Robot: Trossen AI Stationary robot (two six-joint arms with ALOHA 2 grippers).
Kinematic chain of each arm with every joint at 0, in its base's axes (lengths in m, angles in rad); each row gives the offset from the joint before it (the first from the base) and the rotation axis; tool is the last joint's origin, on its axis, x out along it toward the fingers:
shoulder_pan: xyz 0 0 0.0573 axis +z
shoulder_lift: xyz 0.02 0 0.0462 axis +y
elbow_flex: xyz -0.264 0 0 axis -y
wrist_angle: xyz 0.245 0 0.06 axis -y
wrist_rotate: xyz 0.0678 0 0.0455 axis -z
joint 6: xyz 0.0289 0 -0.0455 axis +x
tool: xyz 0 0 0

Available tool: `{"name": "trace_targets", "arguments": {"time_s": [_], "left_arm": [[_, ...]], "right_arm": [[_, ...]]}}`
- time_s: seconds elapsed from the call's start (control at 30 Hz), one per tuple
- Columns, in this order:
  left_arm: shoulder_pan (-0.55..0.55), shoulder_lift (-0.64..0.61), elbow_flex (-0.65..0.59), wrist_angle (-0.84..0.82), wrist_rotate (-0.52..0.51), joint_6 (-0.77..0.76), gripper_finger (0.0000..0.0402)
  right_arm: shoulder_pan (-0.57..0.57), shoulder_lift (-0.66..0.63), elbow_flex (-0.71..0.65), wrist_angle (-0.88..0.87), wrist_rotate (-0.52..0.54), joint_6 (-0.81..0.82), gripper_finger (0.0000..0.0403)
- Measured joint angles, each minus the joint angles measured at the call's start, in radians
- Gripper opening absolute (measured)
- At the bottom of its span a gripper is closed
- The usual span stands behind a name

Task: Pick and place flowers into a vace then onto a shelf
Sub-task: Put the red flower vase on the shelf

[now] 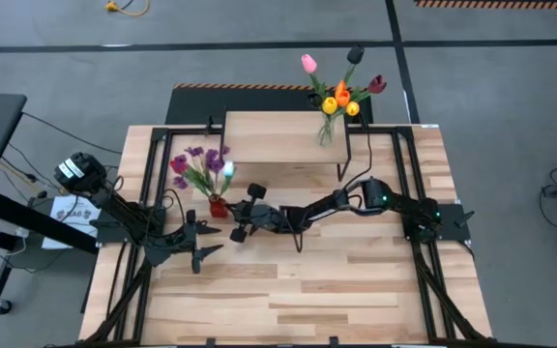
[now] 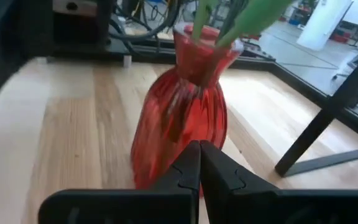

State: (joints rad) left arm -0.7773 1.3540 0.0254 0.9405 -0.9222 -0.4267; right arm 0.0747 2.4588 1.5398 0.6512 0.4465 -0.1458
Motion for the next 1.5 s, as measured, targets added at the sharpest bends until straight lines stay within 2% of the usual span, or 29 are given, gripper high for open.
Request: {"name": "trace_targets", "arguments": {"time_s": [0.07,0.23,0.4,0.53,0.63,0.73,0.9,0.97,1.07,1.23,1.5], "left_arm": [[-0.001,0.000,0.000,0.000,0.001,0.000,0.0217],[-0.020,0.000,0.001,-0.001,-0.020,0.001,0.0217],[-0.100,0.000,0.058,-0.059,-0.165,0.066,0.0217],[-0.183,0.000,0.148,-0.248,-0.337,0.062,0.0217],[-0.229,0.000,0.216,-0.470,-0.419,-0.066,0.0217],[-0.245,0.000,0.281,-0.754,-0.423,-0.312,0.0217],[-0.244,0.002,0.385,-1.322,-0.268,-0.868,0.0217],[-0.251,0.013,0.410,-1.465,-0.237,-1.029,0.0217],[-0.260,0.032,0.425,-1.567,-0.248,-1.175,0.0217],[-0.226,0.081,0.424,-1.685,-0.279,-1.321,0.0217],[-0.175,0.136,0.423,-1.738,-0.306,-1.365,0.0217]], "right_arm": [[0.004,0.000,0.001,-0.014,0.015,-0.004,0.0000],[0.036,0.000,0.002,-0.077,0.151,-0.019,0.0000],[0.071,0.000,0.002,-0.083,0.183,-0.020,0.0000],[0.096,0.000,0.002,-0.108,0.197,-0.020,0.0000],[0.113,0.000,0.002,-0.131,0.247,-0.020,0.0000],[0.124,0.000,0.002,-0.144,0.275,-0.020,0.0000],[0.128,0.000,0.002,-0.144,0.289,-0.020,0.0000],[0.130,0.000,0.002,-0.144,0.290,-0.011,0.0000],[0.132,0.000,0.002,-0.150,0.290,0.023,0.0000],[0.140,0.000,0.002,-0.198,0.292,0.077,0.0000],[0.139,-0.002,0.002,-0.229,0.293,0.113,0.0000]]}}
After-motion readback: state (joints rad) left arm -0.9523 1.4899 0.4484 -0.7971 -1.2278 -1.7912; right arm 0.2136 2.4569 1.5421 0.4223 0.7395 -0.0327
